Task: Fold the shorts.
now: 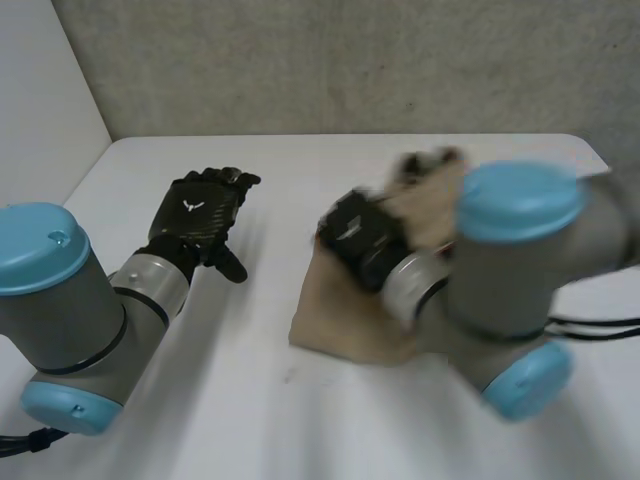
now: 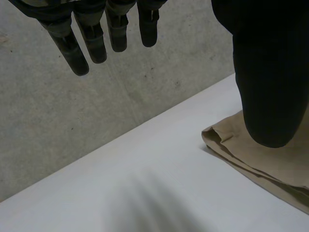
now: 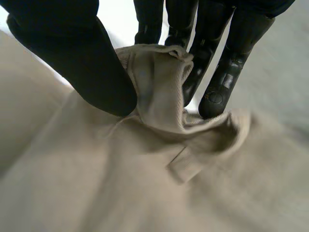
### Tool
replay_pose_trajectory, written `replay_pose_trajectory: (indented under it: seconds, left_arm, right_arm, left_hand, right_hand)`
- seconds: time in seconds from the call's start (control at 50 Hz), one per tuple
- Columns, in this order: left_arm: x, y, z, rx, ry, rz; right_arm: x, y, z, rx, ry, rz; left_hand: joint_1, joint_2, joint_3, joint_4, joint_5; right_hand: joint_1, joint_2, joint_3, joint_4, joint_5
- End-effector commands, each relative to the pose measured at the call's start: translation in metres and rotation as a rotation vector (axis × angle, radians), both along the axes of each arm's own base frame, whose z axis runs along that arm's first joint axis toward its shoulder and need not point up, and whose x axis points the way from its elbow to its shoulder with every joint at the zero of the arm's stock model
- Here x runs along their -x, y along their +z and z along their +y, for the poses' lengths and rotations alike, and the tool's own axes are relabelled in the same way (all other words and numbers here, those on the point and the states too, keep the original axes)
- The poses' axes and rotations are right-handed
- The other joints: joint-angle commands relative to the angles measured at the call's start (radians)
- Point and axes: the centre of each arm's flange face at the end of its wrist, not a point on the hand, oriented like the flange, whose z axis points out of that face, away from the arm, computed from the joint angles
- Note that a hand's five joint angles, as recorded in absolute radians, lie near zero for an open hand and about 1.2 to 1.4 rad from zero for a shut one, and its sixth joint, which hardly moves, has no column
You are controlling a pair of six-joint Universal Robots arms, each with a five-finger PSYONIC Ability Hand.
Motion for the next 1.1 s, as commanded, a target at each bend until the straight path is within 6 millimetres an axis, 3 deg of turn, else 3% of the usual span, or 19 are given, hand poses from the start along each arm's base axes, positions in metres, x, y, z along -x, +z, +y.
replay_pose_trajectory:
  seconds: [0.02,0.08,0.12,0.22,0.3,0.36,0.46,0.62,0.68,0.78,0.92,0.98,1.06,1.1]
  left_arm:
    - [-0.003,0.006,-0.008,0.02,0.02,0.009]
    - [-0.002,0.016,-0.016,0.052,0.026,0.024]
    - [-0.001,0.023,-0.02,0.07,0.029,0.034]
    - [0.01,0.042,-0.029,0.125,0.014,0.066]
    - [0.03,0.038,-0.029,0.109,-0.029,0.079]
    - [0.057,0.036,-0.019,0.073,-0.088,0.112]
    - [0.081,0.004,-0.015,-0.078,-0.106,0.096]
    - [0.078,-0.056,-0.008,-0.288,-0.001,-0.067]
    - [0.074,-0.066,-0.003,-0.324,0.027,-0.11]
    - [0.066,-0.078,0.006,-0.388,0.036,-0.177]
    - [0.066,-0.074,0.008,-0.368,0.017,-0.202]
    - [0.068,-0.061,0.009,-0.331,-0.001,-0.209]
    - [0.066,-0.014,0.006,-0.223,-0.007,-0.16]
    - [0.061,0.018,0.005,-0.159,-0.001,-0.111]
  right_arm:
    - [-0.012,-0.028,0.031,-0.08,0.101,0.029]
    - [-0.012,-0.007,0.03,-0.09,0.072,-0.067]
    - [-0.01,0.008,0.024,-0.105,0.04,-0.149]
    - [0.022,0.056,-0.028,-0.223,-0.157,-0.507]
    - [0.044,0.072,-0.055,-0.31,-0.244,-0.673]
    - [0.049,0.064,-0.064,-0.354,-0.275,-0.684]
    - [0.047,0.022,-0.078,-0.466,-0.356,-0.581]
    - [0.049,-0.043,-0.086,-0.641,-0.454,-0.434]
    - [0.056,-0.057,-0.091,-0.647,-0.48,-0.394]
    - [0.063,-0.061,-0.093,-0.606,-0.486,-0.326]
    - [0.065,-0.042,-0.089,-0.526,-0.462,-0.296]
    - [0.064,-0.029,-0.087,-0.501,-0.448,-0.308]
    - [0.066,0.011,-0.083,-0.423,-0.424,-0.38]
    - [0.07,0.047,-0.081,-0.348,-0.417,-0.445]
  left_hand:
    - [-0.019,-0.029,-0.04,-0.032,-0.048]
    - [-0.019,-0.029,-0.04,-0.032,-0.048]
    - [-0.019,-0.029,-0.04,-0.032,-0.048]
    - [-0.019,-0.029,-0.04,-0.032,-0.048]
    - [-0.019,-0.029,-0.04,-0.032,-0.048]
    - [-0.018,-0.028,-0.04,-0.031,-0.047]
    - [-0.015,-0.025,-0.037,-0.028,-0.045]
    - [-0.012,-0.022,-0.034,-0.025,-0.042]
    - [-0.012,-0.022,-0.034,-0.025,-0.042]
    - [-0.015,-0.025,-0.037,-0.028,-0.045]
    - [-0.015,-0.025,-0.037,-0.028,-0.045]
    - [-0.018,-0.028,-0.04,-0.031,-0.047]
    - [-0.019,-0.029,-0.04,-0.032,-0.048]
    - [-0.019,-0.029,-0.04,-0.032,-0.048]
  right_hand:
    - [-0.49,-0.697,-0.71,-0.707,-0.662]
    - [-0.792,-0.999,-1.012,-1.009,-0.964]
    - [-0.792,-0.999,-1.012,-1.009,-0.964]
    - [-0.792,-0.999,-1.012,-1.009,-0.964]
    - [-0.792,-0.999,-1.012,-1.009,-0.964]
    - [-0.792,-0.999,-1.012,-1.009,-0.964]
    - [-0.792,-0.999,-1.012,-1.009,-0.964]
    - [-0.792,-0.999,-1.012,-1.009,-0.964]
    - [-0.792,-0.999,-1.012,-1.009,-0.964]
    - [-0.792,-0.999,-1.012,-1.009,-0.964]
    - [-0.792,-0.999,-1.012,-1.009,-0.964]
    - [-0.792,-0.999,-1.012,-1.009,-0.964]
    - [-0.792,-0.999,-1.012,-1.009,-0.964]
    - [-0.792,-0.999,-1.012,-1.009,-0.964]
